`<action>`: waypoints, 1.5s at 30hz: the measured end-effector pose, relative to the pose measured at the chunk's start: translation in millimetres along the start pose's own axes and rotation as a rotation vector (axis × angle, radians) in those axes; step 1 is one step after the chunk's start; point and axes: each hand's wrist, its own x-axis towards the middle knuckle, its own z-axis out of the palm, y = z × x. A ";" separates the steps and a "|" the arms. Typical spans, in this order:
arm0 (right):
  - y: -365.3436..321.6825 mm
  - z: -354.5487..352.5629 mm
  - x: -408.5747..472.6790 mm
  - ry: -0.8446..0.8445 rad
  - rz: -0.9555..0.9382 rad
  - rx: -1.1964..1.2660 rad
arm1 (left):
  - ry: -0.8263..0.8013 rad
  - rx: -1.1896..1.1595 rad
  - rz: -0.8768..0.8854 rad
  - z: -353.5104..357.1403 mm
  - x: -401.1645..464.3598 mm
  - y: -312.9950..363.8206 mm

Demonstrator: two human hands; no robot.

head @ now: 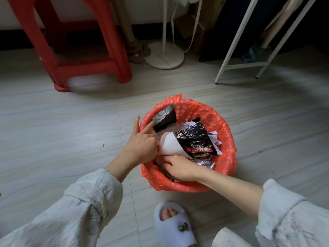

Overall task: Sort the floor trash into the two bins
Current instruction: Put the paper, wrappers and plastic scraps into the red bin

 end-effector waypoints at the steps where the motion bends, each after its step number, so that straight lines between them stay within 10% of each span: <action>1: 0.7 -3.9 -4.0 0.021 0.018 0.001 | -0.035 0.019 -0.010 -3.9 -1.1 3.3; 21: -18.0 -73.9 -160.0 0.389 -0.011 -0.185 | 0.017 -0.330 -0.027 -111.5 -120.5 52.7; 35: 12.0 -92.3 -84.5 0.401 0.026 -0.503 | -0.048 0.126 0.006 -95.5 -40.3 8.4; 39: 40.4 -75.1 -29.0 0.238 0.087 -0.448 | 0.016 0.282 0.166 -61.6 15.5 2.8; 45: 87.9 -12.3 46.9 -0.183 0.191 -0.582 | -0.262 -0.110 0.101 51.6 66.6 34.9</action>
